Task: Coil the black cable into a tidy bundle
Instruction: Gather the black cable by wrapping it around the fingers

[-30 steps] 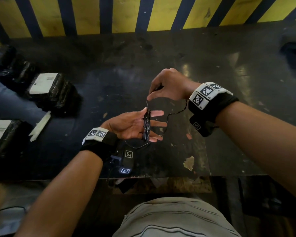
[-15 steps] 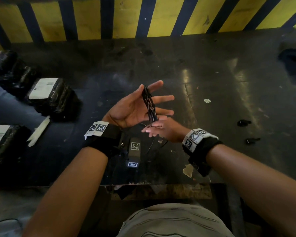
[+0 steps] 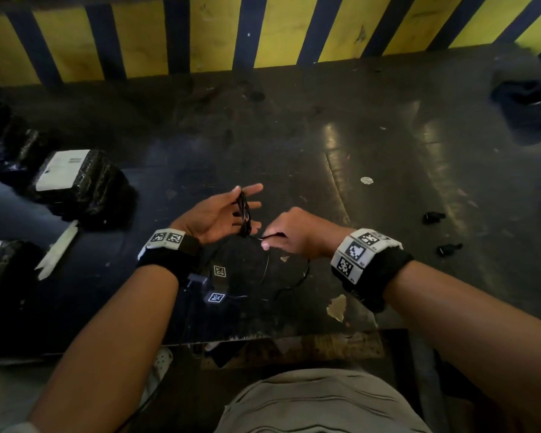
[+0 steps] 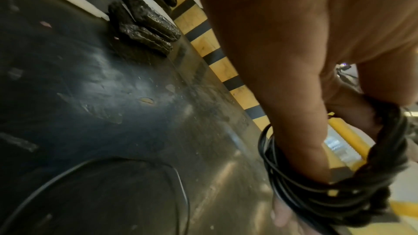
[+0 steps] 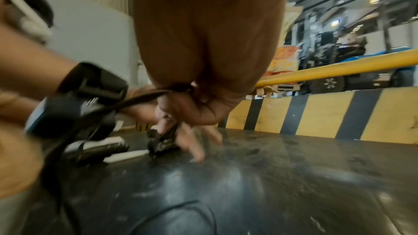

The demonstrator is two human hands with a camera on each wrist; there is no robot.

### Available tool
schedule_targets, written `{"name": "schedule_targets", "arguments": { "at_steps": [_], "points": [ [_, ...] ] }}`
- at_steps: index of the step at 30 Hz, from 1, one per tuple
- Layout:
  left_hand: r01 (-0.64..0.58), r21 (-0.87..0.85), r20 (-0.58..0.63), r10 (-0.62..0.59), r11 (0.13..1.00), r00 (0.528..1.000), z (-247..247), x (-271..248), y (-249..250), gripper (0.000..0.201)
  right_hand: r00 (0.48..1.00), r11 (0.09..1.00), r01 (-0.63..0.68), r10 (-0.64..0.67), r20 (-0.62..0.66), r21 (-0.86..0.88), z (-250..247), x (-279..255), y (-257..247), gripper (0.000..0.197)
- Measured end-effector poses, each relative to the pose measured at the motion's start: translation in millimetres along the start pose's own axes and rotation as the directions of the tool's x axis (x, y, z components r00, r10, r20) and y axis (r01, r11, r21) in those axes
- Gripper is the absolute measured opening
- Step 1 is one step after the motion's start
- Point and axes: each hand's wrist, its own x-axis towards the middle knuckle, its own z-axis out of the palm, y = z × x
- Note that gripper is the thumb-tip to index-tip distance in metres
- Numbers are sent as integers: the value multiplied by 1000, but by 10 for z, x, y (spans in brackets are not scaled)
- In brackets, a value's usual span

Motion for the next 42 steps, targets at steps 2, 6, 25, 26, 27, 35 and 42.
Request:
{"name": "schedule_targets", "arguments": {
  "at_steps": [2,6,25,26,27,35,42],
  "points": [
    [56,51,5,-57,997,998,-15,-12,-89,45,1000,999,5,-6,-12,-52,-121,4,-6,22],
    [140,120,-11,-139,983,990,19,-34,-164,51,999,986,37,-31,38,-164,-373,55,-86,23],
    [172,-24,315,-156,985,936,408,-406,-119,51,953,953,145,-207,-221,-267,-820,300,-38,20],
    [158,-52,341,-131,986,931,426,-441,-100,52,942,946,172,-240,-234,-275,-800,309,7,21],
    [142,-73,365,-106,987,925,438,-470,-76,52,932,940,192,-265,-249,-283,-794,292,28,22],
    [-90,-220,487,189,971,853,594,-575,259,43,964,990,115,-132,-232,-88,-319,153,374,17],
    [-142,-227,397,225,963,890,540,-262,426,46,998,990,45,-38,-55,133,348,19,293,23]
  ]
}}
